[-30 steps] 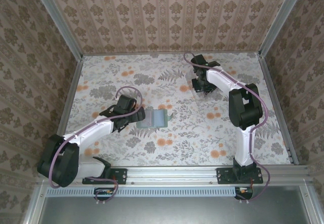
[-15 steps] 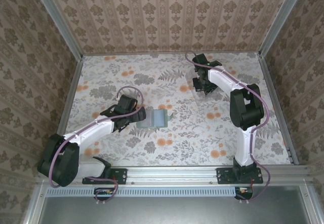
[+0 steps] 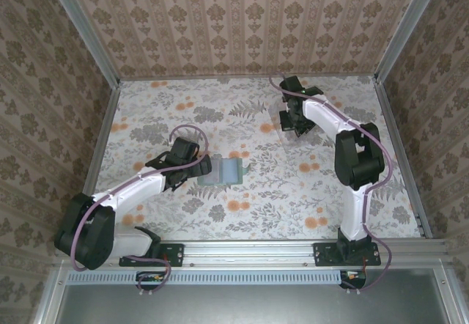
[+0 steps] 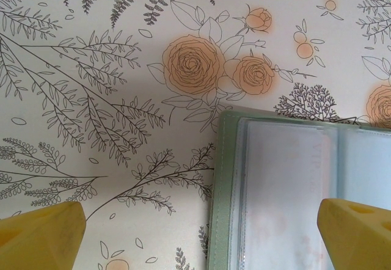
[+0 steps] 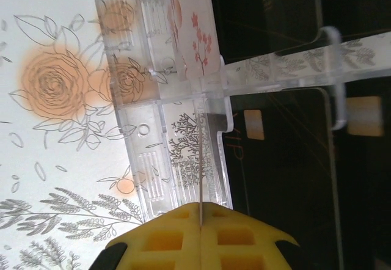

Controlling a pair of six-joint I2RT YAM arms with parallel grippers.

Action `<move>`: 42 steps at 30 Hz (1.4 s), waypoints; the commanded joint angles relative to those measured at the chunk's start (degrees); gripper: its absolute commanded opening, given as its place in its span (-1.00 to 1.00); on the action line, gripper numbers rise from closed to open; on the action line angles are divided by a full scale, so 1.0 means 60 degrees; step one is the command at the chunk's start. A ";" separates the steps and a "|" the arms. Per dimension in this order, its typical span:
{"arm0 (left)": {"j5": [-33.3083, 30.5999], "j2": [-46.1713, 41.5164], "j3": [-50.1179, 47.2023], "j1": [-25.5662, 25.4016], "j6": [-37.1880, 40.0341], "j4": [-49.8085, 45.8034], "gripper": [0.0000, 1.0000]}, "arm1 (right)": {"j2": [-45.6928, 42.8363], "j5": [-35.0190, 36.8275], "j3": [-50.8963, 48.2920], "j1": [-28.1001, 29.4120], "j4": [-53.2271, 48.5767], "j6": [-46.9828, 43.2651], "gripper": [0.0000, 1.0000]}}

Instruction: Put the credit cards into the card holder

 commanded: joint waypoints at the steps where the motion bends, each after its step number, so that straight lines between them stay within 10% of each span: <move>1: -0.0088 0.0070 0.0294 -0.0078 -0.0089 -0.0195 0.99 | -0.1021 -0.0286 0.0109 -0.0062 -0.0249 0.0144 -1.00; 15: -0.1049 -0.0241 0.0367 0.0120 -0.0293 -0.0513 1.00 | -0.3375 -0.2786 -0.2809 0.2070 0.3342 0.3434 -1.00; 24: -0.1182 -0.0340 0.0458 0.0217 -0.0337 -0.0714 1.00 | -0.2378 -0.2048 -0.4068 0.4479 0.6351 0.5756 -1.00; 42: -0.1179 -0.1013 0.0365 0.0227 -0.0344 -0.1078 1.00 | -0.1137 -0.1049 -0.4704 0.5215 0.7376 0.6890 -1.00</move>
